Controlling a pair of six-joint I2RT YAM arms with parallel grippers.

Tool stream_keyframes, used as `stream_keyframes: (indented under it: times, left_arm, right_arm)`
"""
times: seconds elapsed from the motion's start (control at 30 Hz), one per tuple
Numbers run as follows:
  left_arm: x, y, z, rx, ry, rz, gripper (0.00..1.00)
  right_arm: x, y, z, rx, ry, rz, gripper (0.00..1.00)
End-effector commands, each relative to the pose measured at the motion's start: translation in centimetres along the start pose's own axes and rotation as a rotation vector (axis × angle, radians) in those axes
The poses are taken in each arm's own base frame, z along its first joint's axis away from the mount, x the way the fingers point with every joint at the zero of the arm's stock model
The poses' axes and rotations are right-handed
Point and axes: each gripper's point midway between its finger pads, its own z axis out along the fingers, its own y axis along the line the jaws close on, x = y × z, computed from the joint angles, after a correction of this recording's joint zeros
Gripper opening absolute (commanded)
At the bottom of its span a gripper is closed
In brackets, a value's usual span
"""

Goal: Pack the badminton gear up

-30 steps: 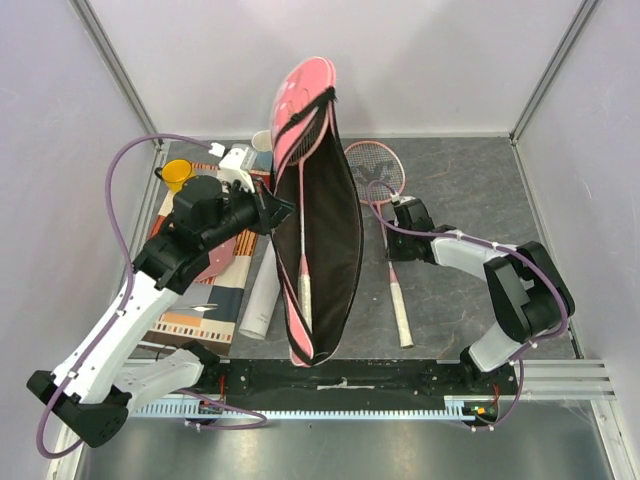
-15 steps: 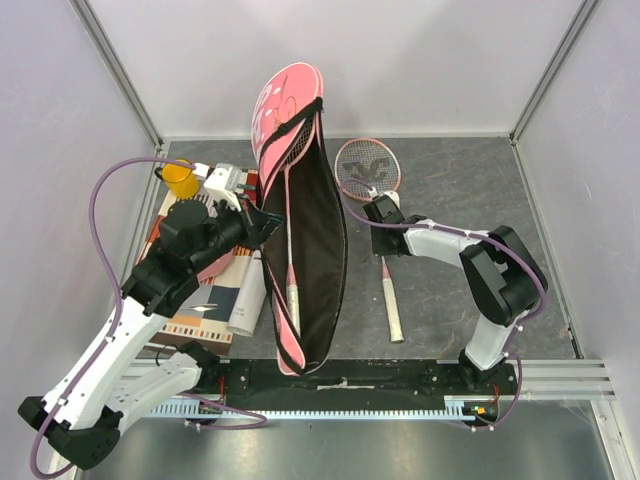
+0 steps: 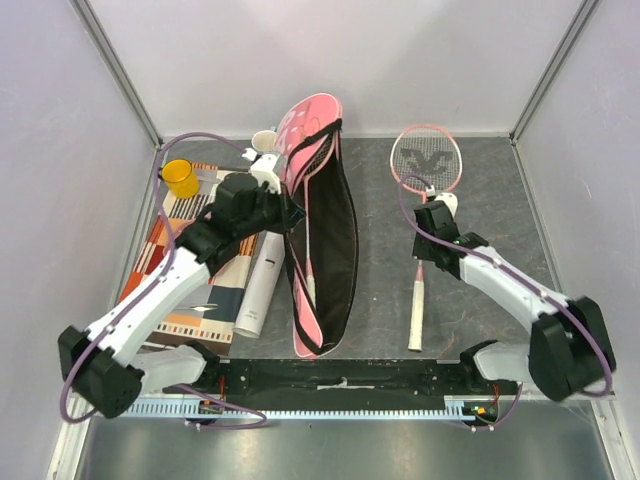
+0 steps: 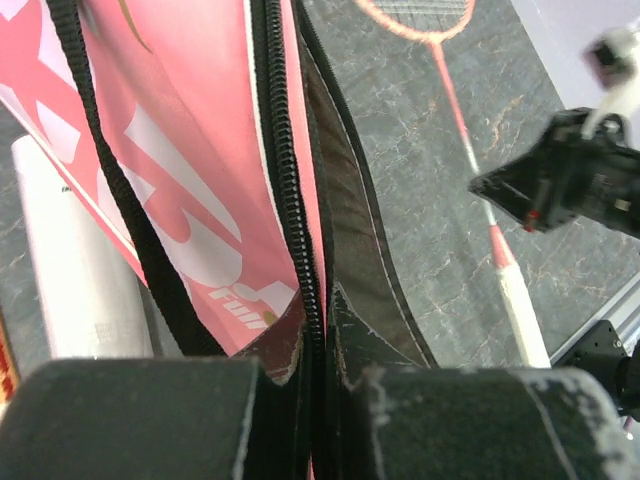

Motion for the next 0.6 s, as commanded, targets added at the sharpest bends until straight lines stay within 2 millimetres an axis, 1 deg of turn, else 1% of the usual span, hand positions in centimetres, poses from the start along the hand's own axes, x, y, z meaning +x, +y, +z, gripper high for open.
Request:
stream_keyframes:
  times: [0.0, 0.03, 0.07, 0.1, 0.13, 0.17, 0.2, 0.23, 0.27, 0.3, 0.33, 0.37, 0.4, 0.43, 0.5, 0.53, 0.57]
  left_arm:
    - [-7.5, -4.5, 2.1, 0.182, -0.214, 0.101, 0.02]
    - [-7.9, -5.0, 2.6, 0.201, -0.211, 0.098, 0.02]
    - [-6.7, -4.6, 4.7, 0.194, -0.157, 0.084, 0.02]
    - [-6.3, -4.6, 5.5, 0.194, -0.132, 0.072, 0.02]
    - [-6.4, -5.1, 6.1, 0.214, -0.122, 0.059, 0.02]
    - [-6.1, -5.0, 6.9, 0.216, -0.113, 0.052, 0.02]
    - [-5.0, -4.6, 8.5, 0.208, -0.083, 0.042, 0.02]
    - [-5.0, -4.6, 9.2, 0.209, -0.082, 0.036, 0.02]
    - [-4.7, -4.4, 9.9, 0.203, -0.072, 0.038, 0.02]
    - [-3.2, -3.7, 11.7, 0.184, -0.031, 0.035, 0.02]
    - [-3.2, -3.6, 12.3, 0.182, -0.033, 0.037, 0.02]
    - [-2.7, -3.3, 13.1, 0.176, -0.019, 0.033, 0.02]
    - [-2.3, -3.1, 13.8, 0.173, -0.005, 0.029, 0.02]
    - [-1.3, -2.8, 14.8, 0.169, 0.025, 0.018, 0.02]
    - [-1.4, -2.9, 15.6, 0.180, 0.014, 0.010, 0.02]
    - [-1.0, -3.0, 15.9, 0.190, 0.024, -0.006, 0.02]
    - [-1.2, -3.2, 16.1, 0.199, 0.015, -0.012, 0.02]
  right_arm:
    - [-2.1, -0.8, -4.2, -0.017, -0.063, 0.040, 0.00]
    - [-2.6, -0.7, -5.0, -0.024, -0.071, 0.037, 0.00]
    - [-2.1, -1.3, -5.6, -0.009, -0.045, 0.024, 0.00]
    - [-2.6, -1.1, -6.6, -0.034, -0.063, 0.020, 0.00]
    - [-2.8, -1.3, -7.2, -0.035, -0.069, 0.020, 0.00]
    - [-2.5, -1.5, -7.9, -0.032, -0.055, 0.007, 0.00]
    - [-2.9, -1.4, -8.9, -0.048, -0.074, 0.003, 0.00]
    - [-3.5, -0.9, -9.8, -0.067, -0.087, -0.008, 0.00]
    - [-3.1, -1.1, -10.3, -0.060, -0.064, -0.028, 0.00]
    - [-2.9, -0.2, -11.0, -0.081, -0.059, -0.060, 0.00]
    - [-3.5, 0.1, -11.7, -0.075, -0.075, -0.071, 0.00]
    - [-3.0, 0.0, -12.1, -0.053, -0.061, -0.095, 0.00]
    - [-2.7, 1.0, -12.7, -0.069, -0.057, -0.126, 0.00]
    - [-2.5, 1.1, -12.9, -0.062, -0.055, -0.134, 0.00]
    - [-1.6, 1.4, -13.1, -0.067, -0.027, -0.146, 0.00]
    - [-1.3, 1.4, -13.2, -0.064, -0.019, -0.151, 0.00]
    - [-0.8, 1.2, -13.2, -0.055, -0.002, -0.157, 0.00]
